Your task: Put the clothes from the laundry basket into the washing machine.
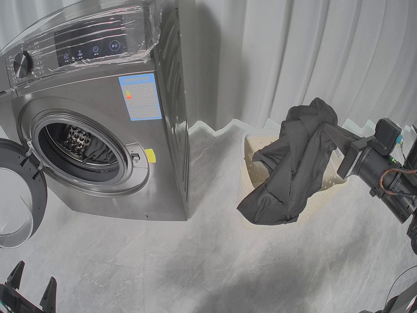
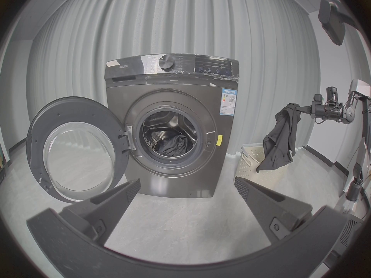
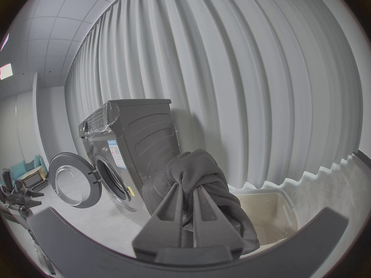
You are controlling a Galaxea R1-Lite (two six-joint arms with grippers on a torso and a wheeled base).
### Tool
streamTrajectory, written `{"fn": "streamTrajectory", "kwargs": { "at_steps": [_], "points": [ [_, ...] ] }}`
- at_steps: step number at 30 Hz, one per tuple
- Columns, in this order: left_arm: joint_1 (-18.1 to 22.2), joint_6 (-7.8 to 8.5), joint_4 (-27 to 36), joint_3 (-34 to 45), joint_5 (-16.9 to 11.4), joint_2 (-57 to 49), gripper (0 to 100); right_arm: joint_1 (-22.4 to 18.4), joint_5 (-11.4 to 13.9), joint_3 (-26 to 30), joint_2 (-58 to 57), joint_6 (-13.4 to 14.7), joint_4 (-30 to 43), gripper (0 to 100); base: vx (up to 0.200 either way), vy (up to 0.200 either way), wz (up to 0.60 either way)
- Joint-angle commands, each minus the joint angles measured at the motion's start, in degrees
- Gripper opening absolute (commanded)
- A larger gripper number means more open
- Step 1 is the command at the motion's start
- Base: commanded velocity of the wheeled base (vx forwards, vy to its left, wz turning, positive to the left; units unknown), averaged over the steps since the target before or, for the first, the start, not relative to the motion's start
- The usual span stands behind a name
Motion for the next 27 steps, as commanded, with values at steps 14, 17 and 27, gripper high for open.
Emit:
{"fn": "streamTrajectory", "kwargs": {
  "at_steps": [14, 17, 27],
  "points": [
    [0.0, 0.0, -0.02, 0.84, -0.01, -0.93, 100, 0.83, 0.86, 0.95, 0.14, 0.01, -0.13, 0, 0.0, 0.157, 0.0],
    [0.0, 0.0, -0.02, 0.84, -0.01, -0.93, 100, 1.27, 1.57, 0.86, 0.14, 0.01, -0.22, 0, 0.0, 0.0, 0.0],
    [0.0, 0.0, -0.02, 0.84, -0.01, -0.93, 100, 1.35, 2.36, 0.86, 0.14, -0.52, -1.1, 0, -0.14, 0.0, 0.0]
  ]
}}
